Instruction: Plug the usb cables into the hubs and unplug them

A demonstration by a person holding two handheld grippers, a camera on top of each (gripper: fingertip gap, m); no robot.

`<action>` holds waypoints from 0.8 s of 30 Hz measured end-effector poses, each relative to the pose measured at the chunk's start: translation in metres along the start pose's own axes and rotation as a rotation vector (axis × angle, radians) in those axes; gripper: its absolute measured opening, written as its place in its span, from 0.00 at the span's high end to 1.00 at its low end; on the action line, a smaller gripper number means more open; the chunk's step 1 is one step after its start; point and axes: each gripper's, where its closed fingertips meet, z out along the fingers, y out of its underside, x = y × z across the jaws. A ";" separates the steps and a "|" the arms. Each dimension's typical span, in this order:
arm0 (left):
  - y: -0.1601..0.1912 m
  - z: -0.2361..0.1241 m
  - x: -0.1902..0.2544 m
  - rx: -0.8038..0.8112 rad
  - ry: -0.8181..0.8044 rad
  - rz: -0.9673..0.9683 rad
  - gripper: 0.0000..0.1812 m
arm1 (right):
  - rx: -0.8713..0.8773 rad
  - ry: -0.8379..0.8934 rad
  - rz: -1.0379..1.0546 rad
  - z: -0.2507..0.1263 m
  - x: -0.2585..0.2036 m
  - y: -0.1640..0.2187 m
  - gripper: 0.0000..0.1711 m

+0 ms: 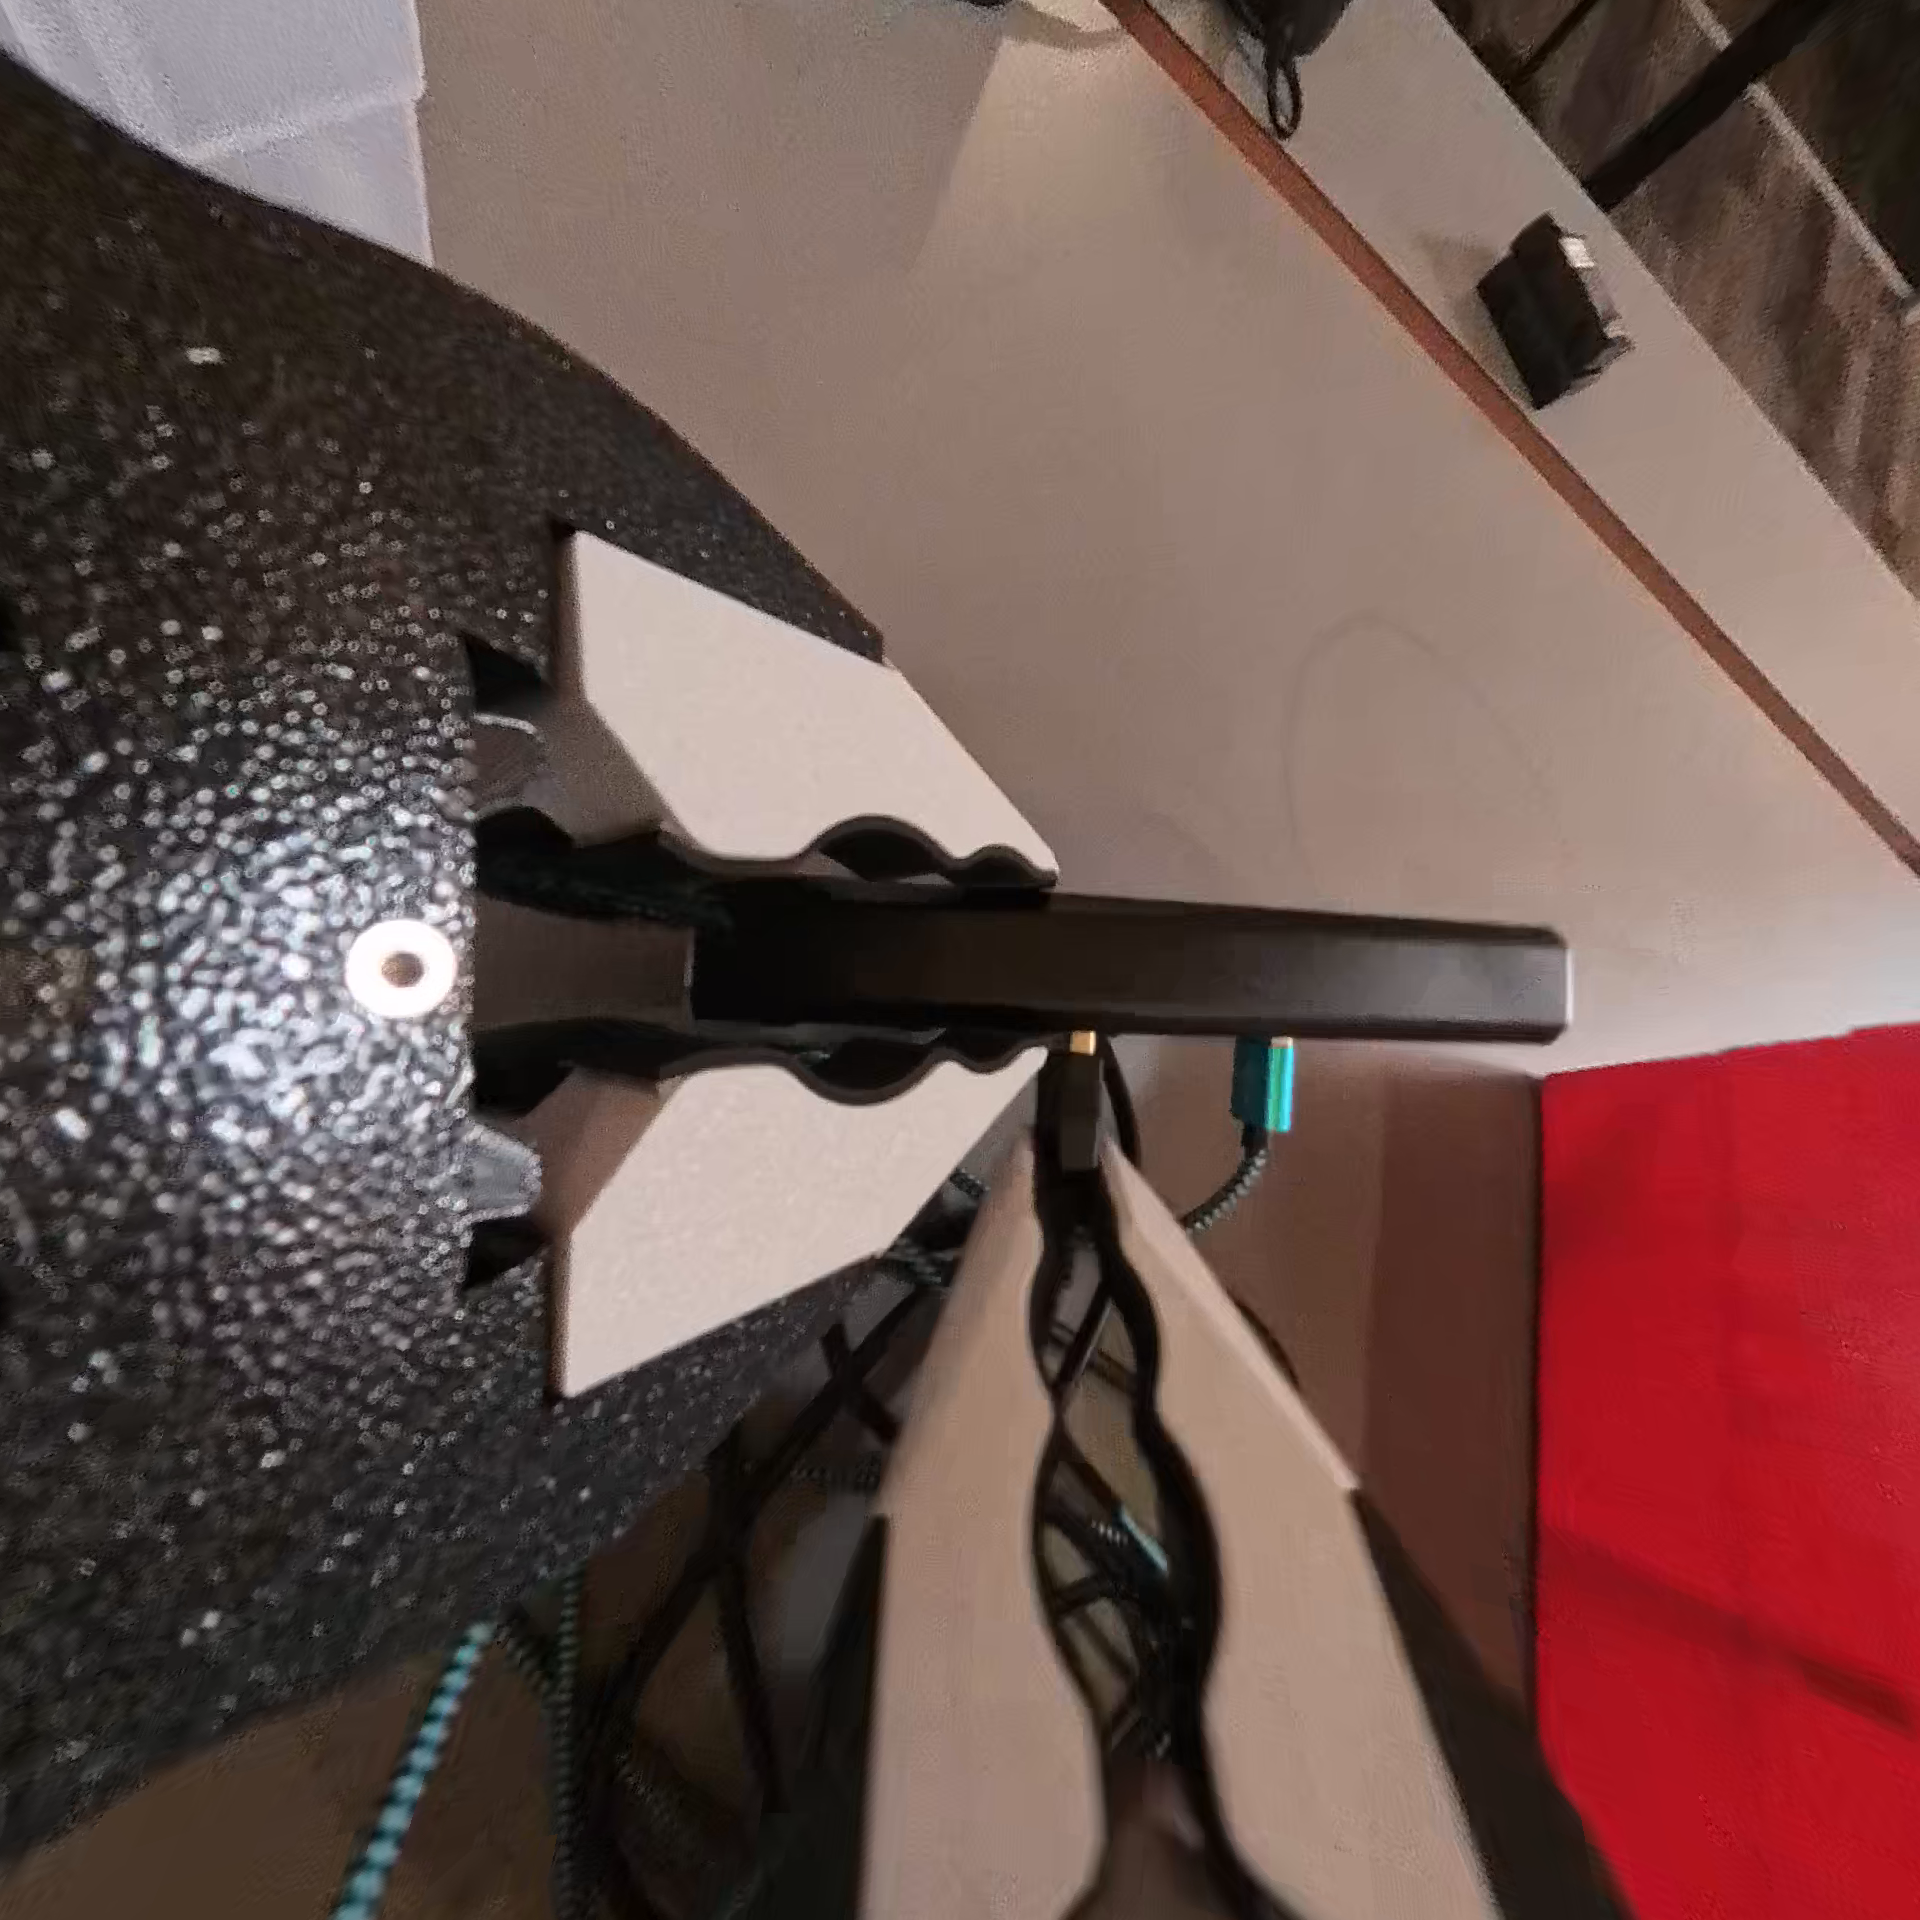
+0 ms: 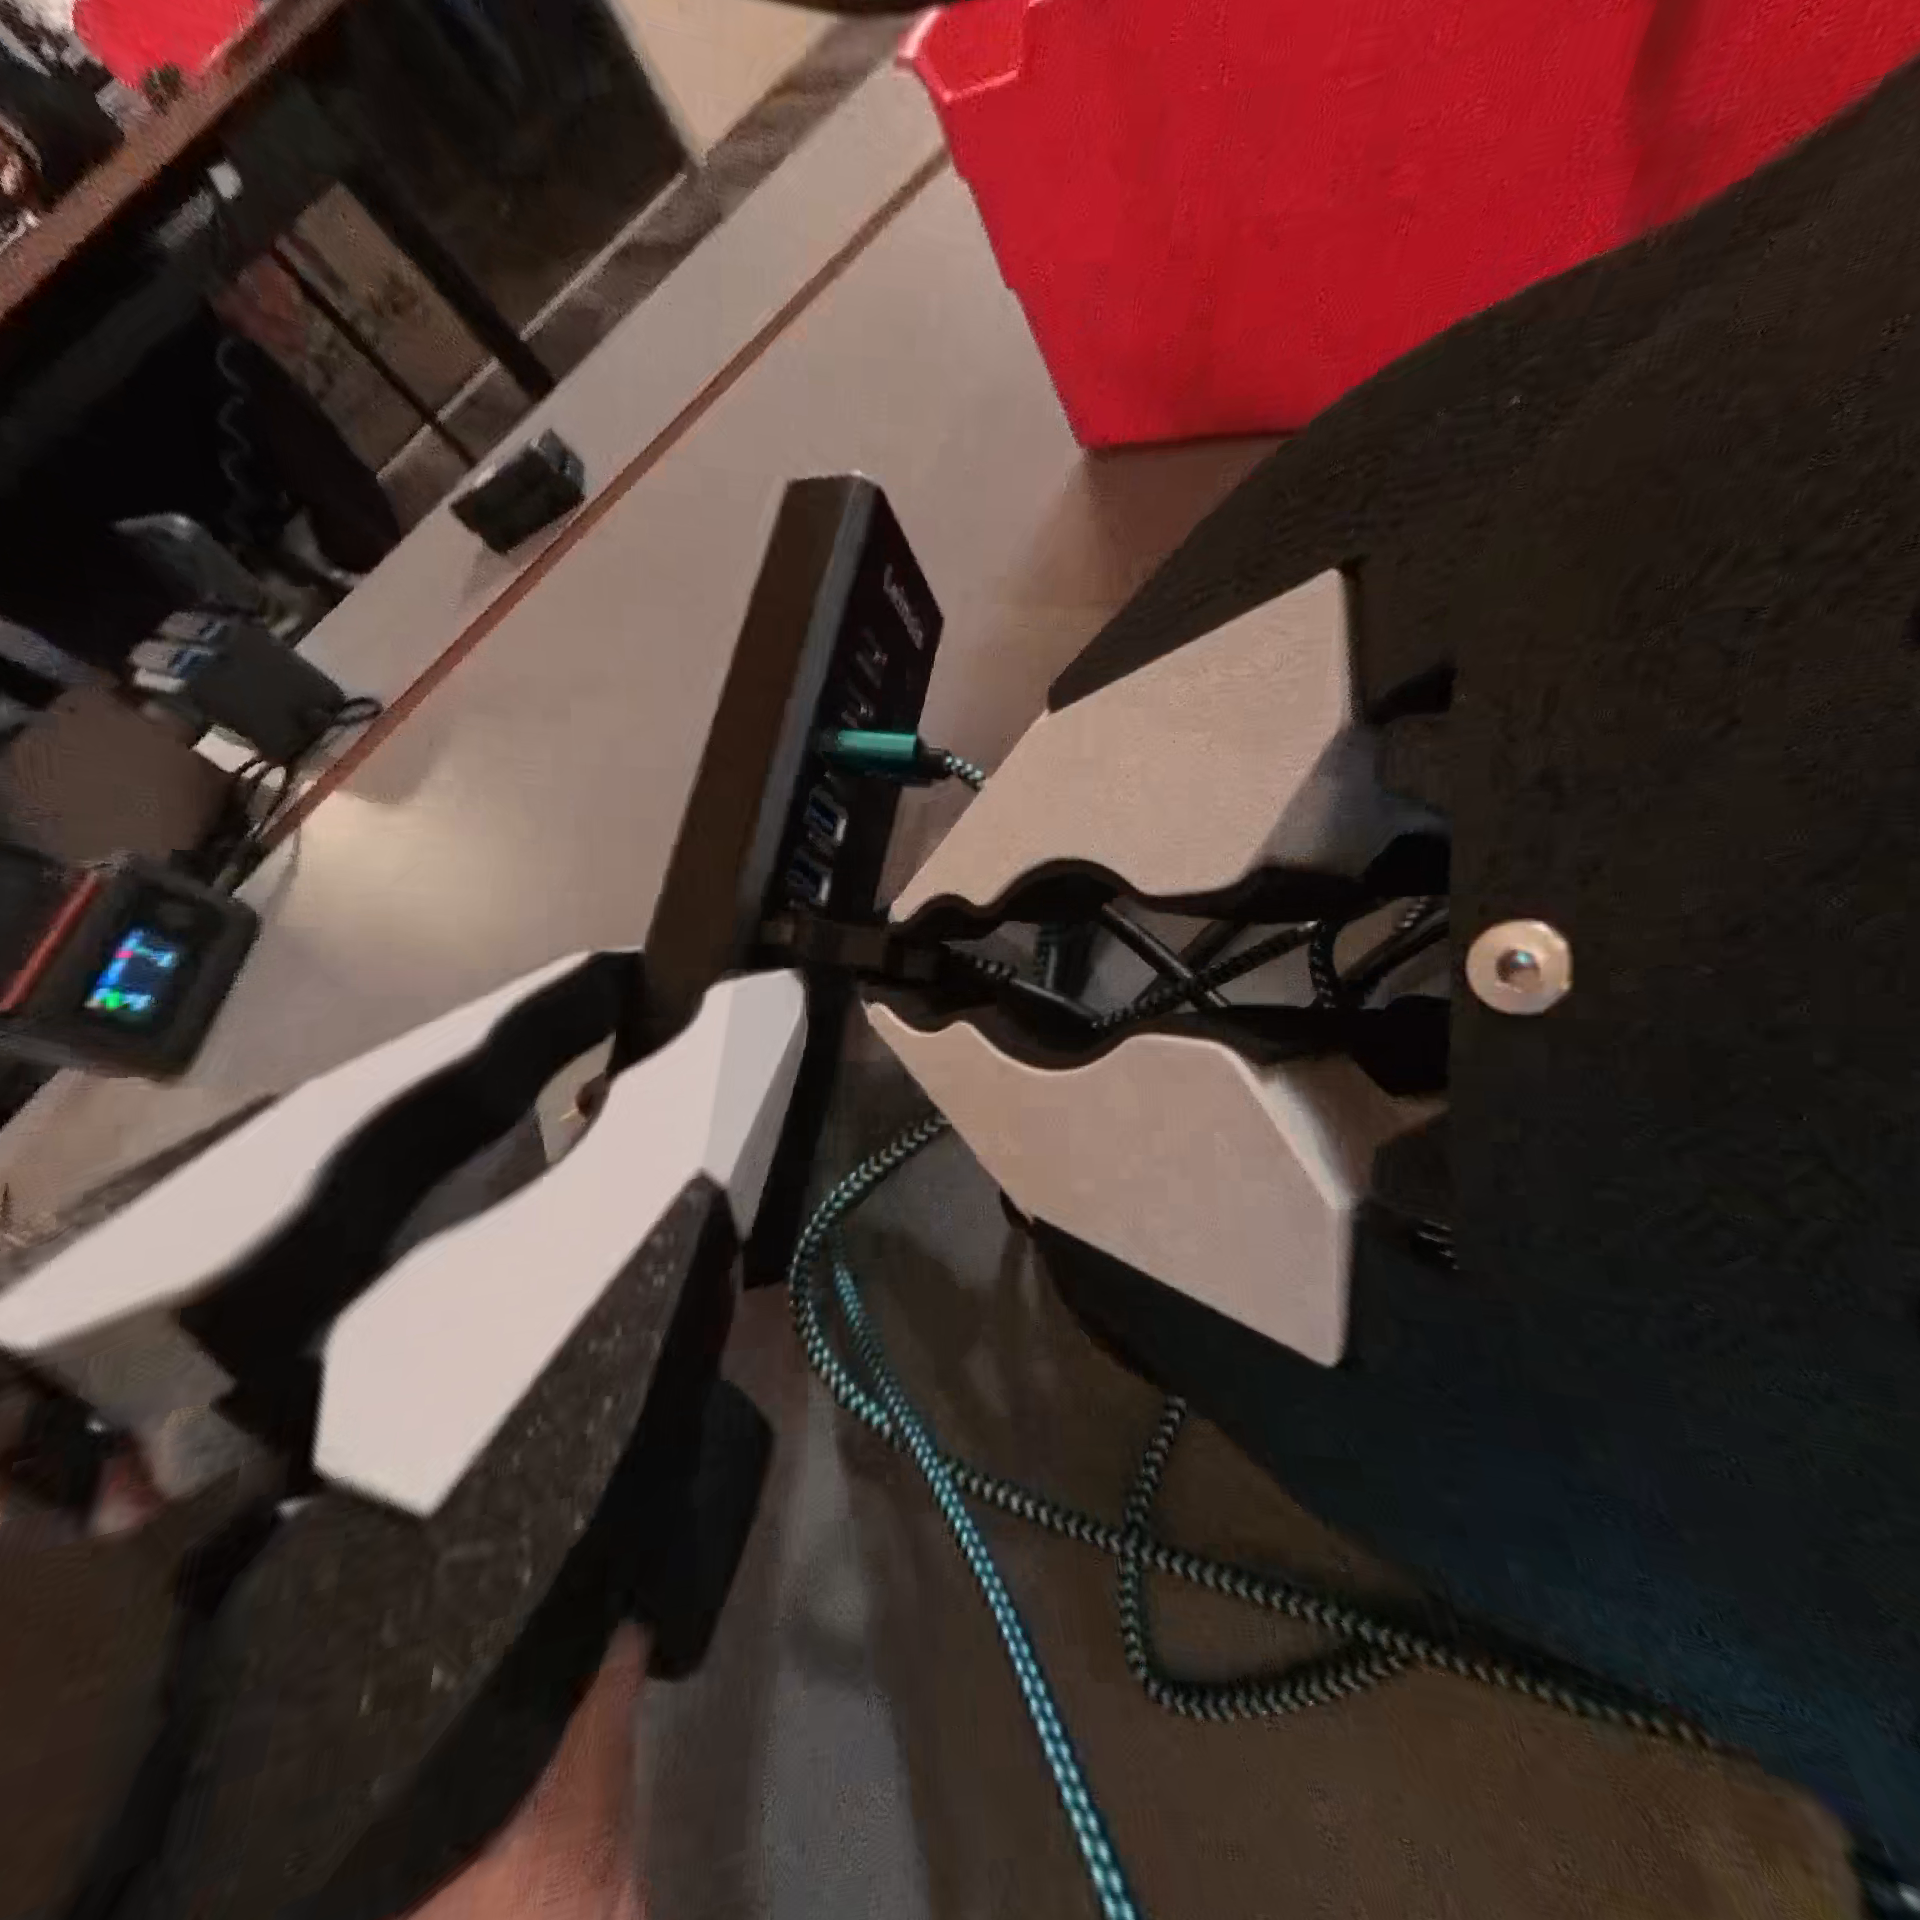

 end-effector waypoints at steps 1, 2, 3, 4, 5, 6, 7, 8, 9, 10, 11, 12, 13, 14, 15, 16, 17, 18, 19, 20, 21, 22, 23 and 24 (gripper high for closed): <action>0.002 0.002 -0.001 -0.022 -0.007 -0.005 0.86 | -0.021 0.021 -0.017 0.002 -0.002 0.002 0.96; 0.004 0.004 -0.002 -0.041 -0.012 -0.011 0.86 | -0.033 0.014 -0.002 0.004 -0.003 0.005 0.96; 0.004 0.006 -0.001 -0.045 -0.020 -0.001 0.86 | -0.030 0.002 0.030 0.005 -0.003 0.006 0.96; 0.003 0.006 -0.001 -0.052 -0.027 0.013 0.86 | -0.027 -0.010 0.058 0.005 -0.003 0.007 0.96; 0.003 0.006 -0.001 -0.055 -0.027 0.024 0.86 | -0.025 -0.020 0.076 0.005 -0.002 0.007 0.96; 0.003 0.006 -0.001 -0.047 -0.021 0.026 0.86 | -0.022 -0.031 0.091 0.005 -0.002 0.007 0.96; 0.004 0.006 -0.001 -0.038 -0.011 0.022 0.86 | -0.015 -0.051 0.115 0.004 -0.003 0.007 0.96; 0.003 0.006 -0.001 -0.029 0.000 0.016 0.86 | -0.009 -0.077 0.148 0.003 -0.003 0.007 0.96; 0.003 0.006 0.000 -0.023 0.007 0.015 0.86 | -0.002 -0.101 0.179 0.002 -0.003 0.007 0.96; 0.003 0.006 0.000 -0.019 0.008 0.023 0.86 | 0.004 -0.123 0.206 0.002 -0.003 0.007 0.96; 0.003 0.006 0.000 -0.016 0.012 0.020 0.86 | 0.010 -0.145 0.233 0.002 -0.002 0.007 0.96; 0.004 0.005 -0.004 -0.016 0.002 0.009 0.86 | 0.010 -0.168 0.247 0.000 -0.003 0.008 0.96; 0.009 0.004 -0.022 -0.035 -0.088 -0.008 0.86 | 0.031 -0.204 0.252 -0.005 -0.006 0.007 0.96; 0.015 0.000 -0.042 -0.057 -0.147 -0.040 0.86 | 0.050 -0.217 0.260 -0.009 -0.007 0.006 0.96; 0.017 -0.002 -0.048 -0.043 -0.107 -0.091 0.86 | 0.074 -0.194 0.264 -0.011 -0.003 0.004 0.96; 0.015 -0.003 -0.047 -0.010 -0.055 -0.151 0.87 | 0.102 -0.166 0.255 -0.013 0.000 0.000 0.96; 0.016 -0.003 -0.045 -0.008 -0.052 -0.147 0.87 | 0.117 -0.143 0.232 -0.013 0.002 -0.002 0.96; 0.017 -0.003 -0.044 -0.027 -0.079 -0.101 0.87 | 0.113 -0.132 0.202 -0.012 0.002 -0.004 0.97; 0.016 -0.003 -0.042 -0.038 -0.101 -0.057 0.87 | 0.110 -0.126 0.180 -0.013 0.002 -0.006 0.97; 0.014 -0.003 -0.042 -0.034 -0.116 -0.028 0.87 | 0.130 -0.118 0.160 -0.017 0.004 -0.012 0.97; 0.011 -0.003 -0.041 -0.019 -0.125 -0.021 0.87 | 0.162 -0.104 0.142 -0.025 0.009 -0.021 0.97; 0.008 -0.003 -0.039 0.007 -0.127 -0.019 0.87 | 0.189 -0.092 0.130 -0.034 0.017 -0.031 0.96; 0.004 -0.005 -0.037 0.044 -0.130 -0.013 0.87 | 0.219 -0.078 0.118 -0.047 0.029 -0.043 0.96; 0.000 -0.006 -0.035 0.080 -0.129 -0.014 0.87 | 0.259 -0.056 0.109 -0.063 0.044 -0.059 0.96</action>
